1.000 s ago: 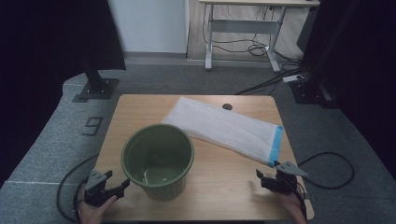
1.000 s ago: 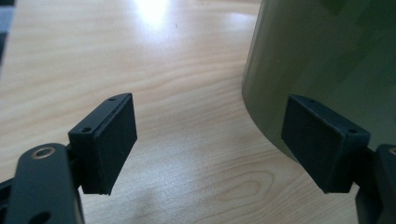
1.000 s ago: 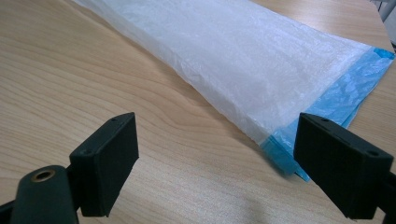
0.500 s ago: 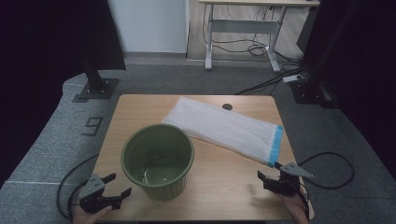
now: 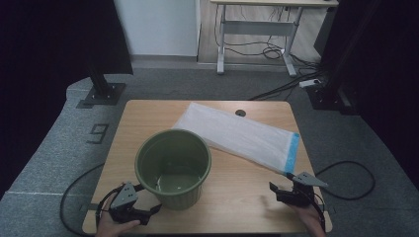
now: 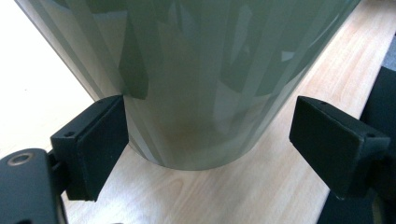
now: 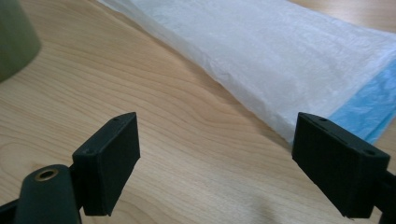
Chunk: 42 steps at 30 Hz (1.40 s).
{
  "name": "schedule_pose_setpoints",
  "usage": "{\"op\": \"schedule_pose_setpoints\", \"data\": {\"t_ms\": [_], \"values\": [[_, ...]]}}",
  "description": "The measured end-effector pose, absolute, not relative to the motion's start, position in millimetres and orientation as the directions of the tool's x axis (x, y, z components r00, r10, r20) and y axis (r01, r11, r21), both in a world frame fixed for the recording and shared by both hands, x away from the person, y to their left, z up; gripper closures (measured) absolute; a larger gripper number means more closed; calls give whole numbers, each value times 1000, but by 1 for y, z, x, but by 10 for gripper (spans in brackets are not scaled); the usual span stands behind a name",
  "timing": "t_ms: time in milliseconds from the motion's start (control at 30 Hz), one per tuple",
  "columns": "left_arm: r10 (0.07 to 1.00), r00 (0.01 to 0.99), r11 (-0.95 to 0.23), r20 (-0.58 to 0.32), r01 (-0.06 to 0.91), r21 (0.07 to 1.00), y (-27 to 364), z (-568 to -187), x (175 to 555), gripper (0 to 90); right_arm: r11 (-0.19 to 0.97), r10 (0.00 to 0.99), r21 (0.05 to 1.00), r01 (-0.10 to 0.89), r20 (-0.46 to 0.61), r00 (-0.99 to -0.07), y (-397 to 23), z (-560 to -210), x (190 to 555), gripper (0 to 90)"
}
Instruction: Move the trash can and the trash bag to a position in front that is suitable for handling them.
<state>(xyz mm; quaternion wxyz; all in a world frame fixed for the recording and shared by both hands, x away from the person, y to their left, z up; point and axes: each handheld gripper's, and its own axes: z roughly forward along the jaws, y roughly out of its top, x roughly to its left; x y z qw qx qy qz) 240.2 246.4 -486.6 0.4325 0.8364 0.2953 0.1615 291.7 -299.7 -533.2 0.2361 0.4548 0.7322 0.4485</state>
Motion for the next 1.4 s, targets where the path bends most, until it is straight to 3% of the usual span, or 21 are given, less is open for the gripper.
{"op": "schedule_pose_setpoints", "data": {"t_ms": [1400], "values": [[587,809,-470,10,331,818,146,-477,328,141,181,858,876,447,82,-507,-299,-529,290,153]]}}
